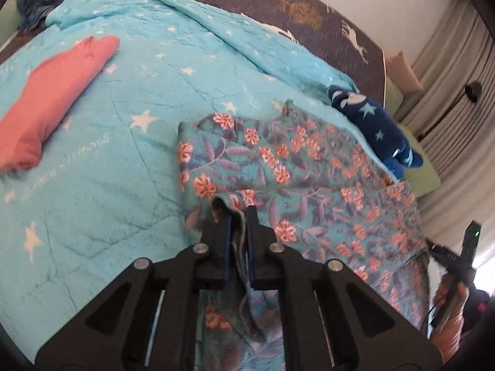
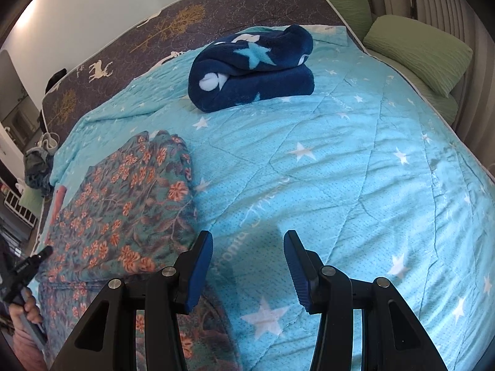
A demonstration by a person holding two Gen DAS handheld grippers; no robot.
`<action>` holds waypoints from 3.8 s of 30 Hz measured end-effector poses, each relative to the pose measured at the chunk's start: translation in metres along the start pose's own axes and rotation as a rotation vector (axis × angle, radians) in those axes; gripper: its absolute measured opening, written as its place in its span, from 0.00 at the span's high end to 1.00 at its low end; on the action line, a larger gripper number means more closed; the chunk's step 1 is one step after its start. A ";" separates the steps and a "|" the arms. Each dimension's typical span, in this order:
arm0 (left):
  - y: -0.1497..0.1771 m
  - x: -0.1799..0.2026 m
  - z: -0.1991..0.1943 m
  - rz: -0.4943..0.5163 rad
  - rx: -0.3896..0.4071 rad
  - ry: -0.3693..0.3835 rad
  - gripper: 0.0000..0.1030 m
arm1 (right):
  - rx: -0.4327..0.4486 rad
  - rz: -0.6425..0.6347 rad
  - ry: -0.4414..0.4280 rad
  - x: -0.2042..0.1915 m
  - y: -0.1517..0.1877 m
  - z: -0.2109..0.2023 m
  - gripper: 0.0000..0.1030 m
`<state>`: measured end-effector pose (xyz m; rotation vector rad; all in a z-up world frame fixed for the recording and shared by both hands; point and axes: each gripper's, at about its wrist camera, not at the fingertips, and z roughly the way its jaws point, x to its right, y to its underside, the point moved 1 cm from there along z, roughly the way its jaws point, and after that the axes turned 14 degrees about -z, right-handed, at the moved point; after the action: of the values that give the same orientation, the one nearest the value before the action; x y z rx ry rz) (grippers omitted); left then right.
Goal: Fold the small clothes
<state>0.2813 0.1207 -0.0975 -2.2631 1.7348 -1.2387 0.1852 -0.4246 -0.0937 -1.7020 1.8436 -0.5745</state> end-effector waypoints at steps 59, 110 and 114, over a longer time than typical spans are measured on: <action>0.069 0.347 0.196 0.513 -0.787 0.274 0.39 | -0.001 -0.235 -0.107 0.005 0.020 0.005 0.41; 0.027 0.355 0.207 0.312 -0.775 0.367 0.40 | 0.072 0.161 -0.004 0.050 0.053 -0.022 0.74; 0.020 0.345 0.158 0.331 -0.708 0.424 0.38 | 0.057 0.210 -0.025 0.065 0.060 -0.033 0.75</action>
<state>0.3806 -0.2379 -0.0204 -1.9079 2.9499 -1.2233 0.1156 -0.4853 -0.1152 -1.4491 1.9387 -0.5112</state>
